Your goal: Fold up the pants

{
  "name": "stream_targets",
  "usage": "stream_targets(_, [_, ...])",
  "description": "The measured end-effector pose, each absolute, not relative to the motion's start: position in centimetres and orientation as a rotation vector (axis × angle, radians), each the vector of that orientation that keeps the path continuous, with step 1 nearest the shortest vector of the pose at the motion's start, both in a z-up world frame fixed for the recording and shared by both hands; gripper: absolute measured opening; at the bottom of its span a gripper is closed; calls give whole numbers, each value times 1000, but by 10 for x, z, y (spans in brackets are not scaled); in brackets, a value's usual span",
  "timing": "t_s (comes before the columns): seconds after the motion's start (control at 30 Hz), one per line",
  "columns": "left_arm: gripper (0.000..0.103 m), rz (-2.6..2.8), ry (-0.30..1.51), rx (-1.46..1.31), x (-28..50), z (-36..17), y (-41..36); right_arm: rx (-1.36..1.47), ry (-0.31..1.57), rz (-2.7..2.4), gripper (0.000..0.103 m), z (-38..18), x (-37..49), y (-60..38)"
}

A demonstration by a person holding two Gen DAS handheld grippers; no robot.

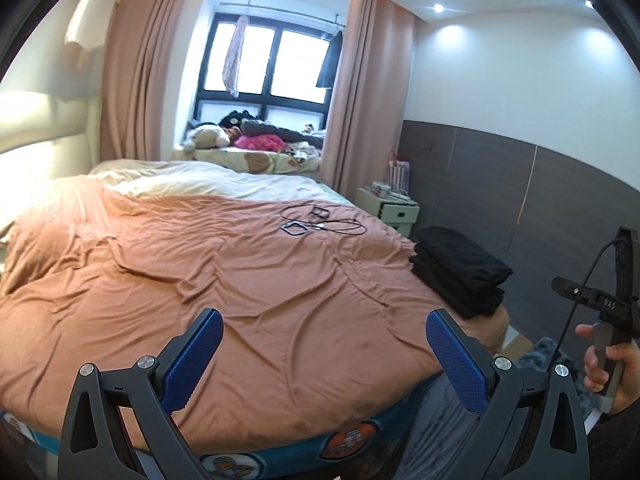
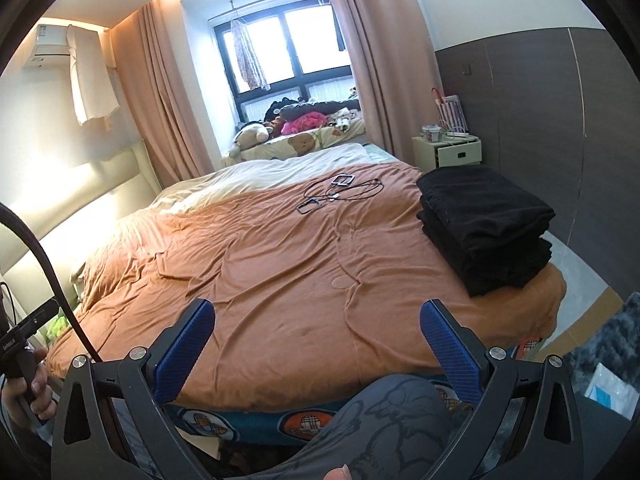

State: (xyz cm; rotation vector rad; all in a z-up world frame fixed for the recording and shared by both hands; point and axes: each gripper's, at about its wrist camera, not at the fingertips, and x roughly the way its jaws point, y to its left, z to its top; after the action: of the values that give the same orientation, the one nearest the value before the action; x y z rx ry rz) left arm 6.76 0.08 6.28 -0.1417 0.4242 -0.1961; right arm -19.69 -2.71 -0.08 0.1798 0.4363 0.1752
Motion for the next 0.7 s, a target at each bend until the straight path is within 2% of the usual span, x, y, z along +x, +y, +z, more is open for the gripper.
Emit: stream_targets(0.7, [102, -102, 438, -105, 45, 9, 6, 80, 460, 147, 103, -44, -224, 50])
